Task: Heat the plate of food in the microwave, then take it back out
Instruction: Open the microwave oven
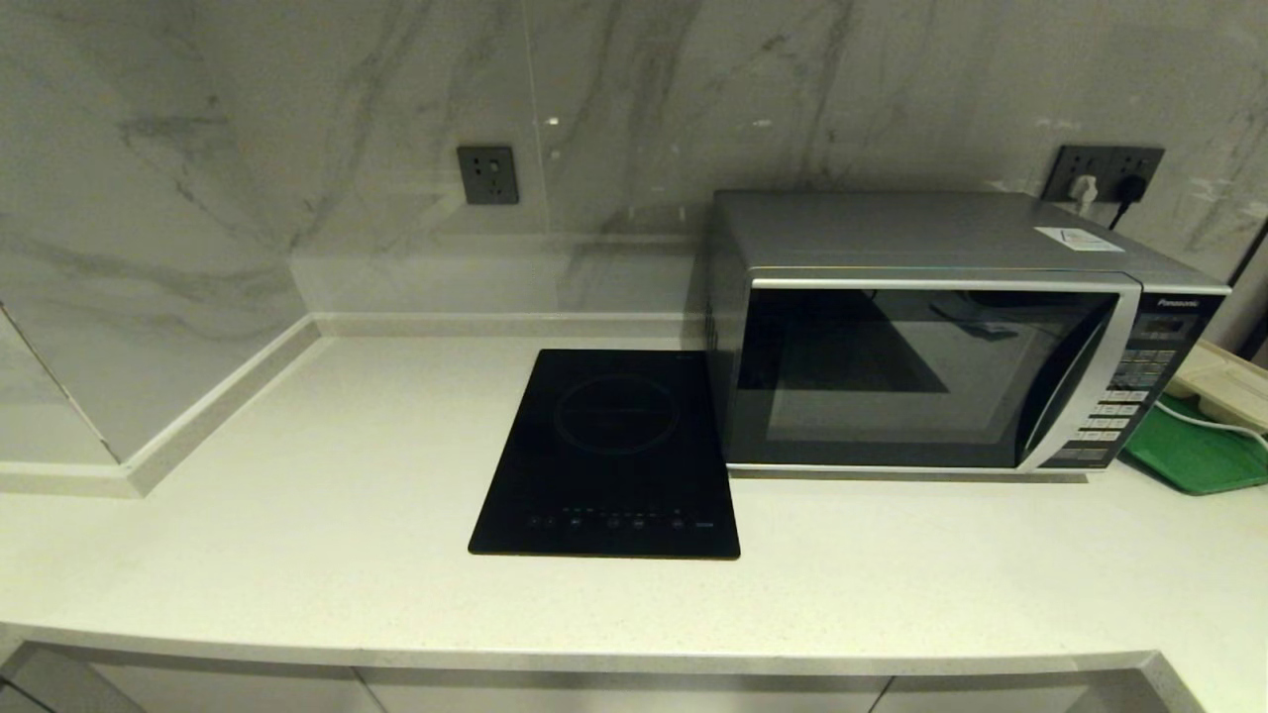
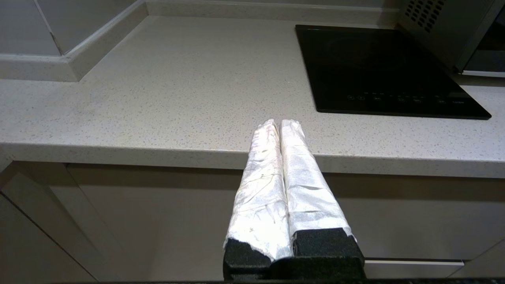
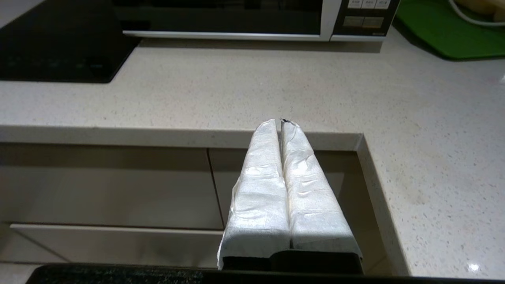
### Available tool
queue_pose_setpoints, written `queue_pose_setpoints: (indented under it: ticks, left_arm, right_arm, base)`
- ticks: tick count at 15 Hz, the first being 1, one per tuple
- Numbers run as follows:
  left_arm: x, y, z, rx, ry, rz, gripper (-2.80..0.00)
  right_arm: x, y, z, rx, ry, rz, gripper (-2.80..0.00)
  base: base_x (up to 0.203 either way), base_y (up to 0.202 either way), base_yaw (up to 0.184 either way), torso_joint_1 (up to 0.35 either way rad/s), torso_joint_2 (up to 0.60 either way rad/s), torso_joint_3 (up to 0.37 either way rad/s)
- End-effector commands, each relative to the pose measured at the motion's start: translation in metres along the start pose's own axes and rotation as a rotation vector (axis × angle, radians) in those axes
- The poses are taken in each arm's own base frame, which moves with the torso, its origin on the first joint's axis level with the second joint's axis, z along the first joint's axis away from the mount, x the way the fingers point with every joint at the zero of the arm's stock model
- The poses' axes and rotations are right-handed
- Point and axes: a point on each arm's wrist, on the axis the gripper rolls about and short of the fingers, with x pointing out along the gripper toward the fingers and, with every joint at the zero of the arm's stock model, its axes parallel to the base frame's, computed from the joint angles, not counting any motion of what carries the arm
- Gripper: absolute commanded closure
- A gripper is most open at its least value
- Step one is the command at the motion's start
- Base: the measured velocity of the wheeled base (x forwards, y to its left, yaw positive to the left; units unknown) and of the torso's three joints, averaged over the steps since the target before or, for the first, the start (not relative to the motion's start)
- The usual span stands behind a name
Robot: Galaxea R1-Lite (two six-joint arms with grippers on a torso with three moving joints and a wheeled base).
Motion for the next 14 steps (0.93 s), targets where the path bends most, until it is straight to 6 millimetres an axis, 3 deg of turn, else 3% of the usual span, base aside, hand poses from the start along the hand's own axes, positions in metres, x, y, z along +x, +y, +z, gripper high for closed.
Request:
queue_pose_setpoints:
  ticks: [1, 4, 7, 11, 14]
  left_arm:
    - [0.000, 0.000, 0.000, -0.001, -0.001, 0.001, 0.00]
    - [0.000, 0.000, 0.000, 0.000, -0.001, 0.001, 0.00]
    - [0.000, 0.000, 0.000, 0.000, -0.001, 0.001, 0.00]
    - [0.000, 0.000, 0.000, 0.000, -0.001, 0.001, 0.00]
    - [0.000, 0.000, 0.000, -0.001, -0.001, 0.001, 0.00]
  right_arm:
    - [-0.001, 0.001, 0.027, 0.021, 0.013, 0.014, 0.00]
    - [0.010, 0.004, 0.093, 0.086, 0.031, 0.063, 0.00]
    - [0.045, 0.009, 0.137, 0.091, 0.112, 0.054, 0.00]
    - [0.120, 0.017, 0.180, 0.067, 0.199, -0.130, 0.00]
    - [0.183, 0.024, 0.189, 0.026, 0.283, -0.261, 0.00]
  base:
    - [0.000, 0.000, 0.000, 0.000, 0.00, 0.000]
    - [0.000, 0.000, 0.000, 0.000, 0.00, 0.000]
    - [0.000, 0.000, 0.000, 0.000, 0.00, 0.000]
    - [0.000, 0.000, 0.000, 0.000, 0.00, 0.000]
    - [0.000, 0.000, 0.000, 0.000, 0.00, 0.000]
